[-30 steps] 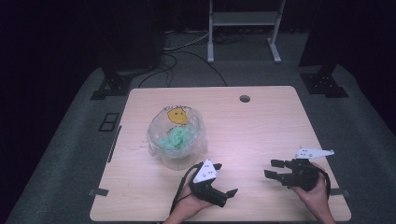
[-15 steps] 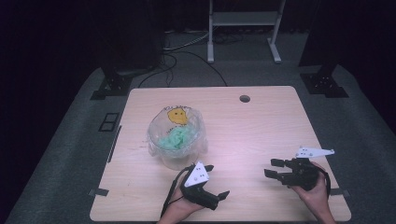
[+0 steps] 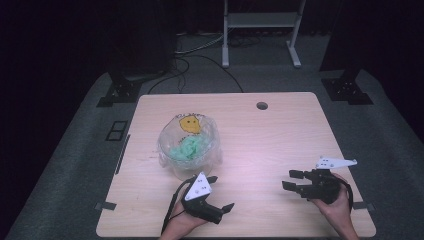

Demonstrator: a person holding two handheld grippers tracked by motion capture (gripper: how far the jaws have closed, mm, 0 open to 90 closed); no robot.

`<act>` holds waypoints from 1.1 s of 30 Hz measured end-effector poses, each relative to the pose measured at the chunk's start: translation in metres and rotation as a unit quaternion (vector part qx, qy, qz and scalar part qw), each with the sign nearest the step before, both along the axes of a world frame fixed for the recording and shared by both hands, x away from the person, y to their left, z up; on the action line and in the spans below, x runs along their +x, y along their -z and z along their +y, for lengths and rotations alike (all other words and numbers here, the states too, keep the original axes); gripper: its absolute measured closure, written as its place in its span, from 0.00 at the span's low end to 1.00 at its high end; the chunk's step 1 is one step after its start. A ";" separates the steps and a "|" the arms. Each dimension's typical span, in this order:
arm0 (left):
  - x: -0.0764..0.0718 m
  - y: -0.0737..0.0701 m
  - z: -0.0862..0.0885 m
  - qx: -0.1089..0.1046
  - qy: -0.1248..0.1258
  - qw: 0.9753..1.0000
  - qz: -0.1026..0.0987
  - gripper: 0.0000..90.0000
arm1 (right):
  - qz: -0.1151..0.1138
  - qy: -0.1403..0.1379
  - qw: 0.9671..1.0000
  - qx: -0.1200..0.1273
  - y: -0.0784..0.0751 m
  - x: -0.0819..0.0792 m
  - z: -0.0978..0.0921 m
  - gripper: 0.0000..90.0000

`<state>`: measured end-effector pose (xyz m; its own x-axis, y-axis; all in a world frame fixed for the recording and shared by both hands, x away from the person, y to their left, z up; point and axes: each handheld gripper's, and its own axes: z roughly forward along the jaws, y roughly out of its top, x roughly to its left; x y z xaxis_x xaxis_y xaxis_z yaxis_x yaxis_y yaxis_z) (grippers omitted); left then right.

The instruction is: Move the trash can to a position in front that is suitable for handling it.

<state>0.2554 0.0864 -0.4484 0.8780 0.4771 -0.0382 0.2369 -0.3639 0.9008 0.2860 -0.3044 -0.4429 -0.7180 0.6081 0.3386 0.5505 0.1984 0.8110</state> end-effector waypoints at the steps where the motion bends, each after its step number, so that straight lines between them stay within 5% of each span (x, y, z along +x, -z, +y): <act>1: 0.001 0.000 0.002 0.002 0.000 1.000 0.000 0.03 | 0.000 0.000 1.000 0.000 0.000 0.000 0.000 0.38; 20: 0.028 -0.001 0.011 0.019 0.026 0.999 -0.006 0.05 | 0.000 -0.001 1.000 0.002 0.000 0.000 0.000 0.38; 33: 0.056 -0.001 0.014 0.029 0.017 0.999 0.001 0.05 | 0.000 -0.001 1.000 0.004 0.000 0.000 -0.001 0.38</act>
<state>0.3112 0.1000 -0.4473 0.8935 0.4489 -0.0132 0.2257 -0.4234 0.8774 0.2861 -0.3049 -0.4429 -0.7190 0.6040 0.3438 0.5503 0.1927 0.8124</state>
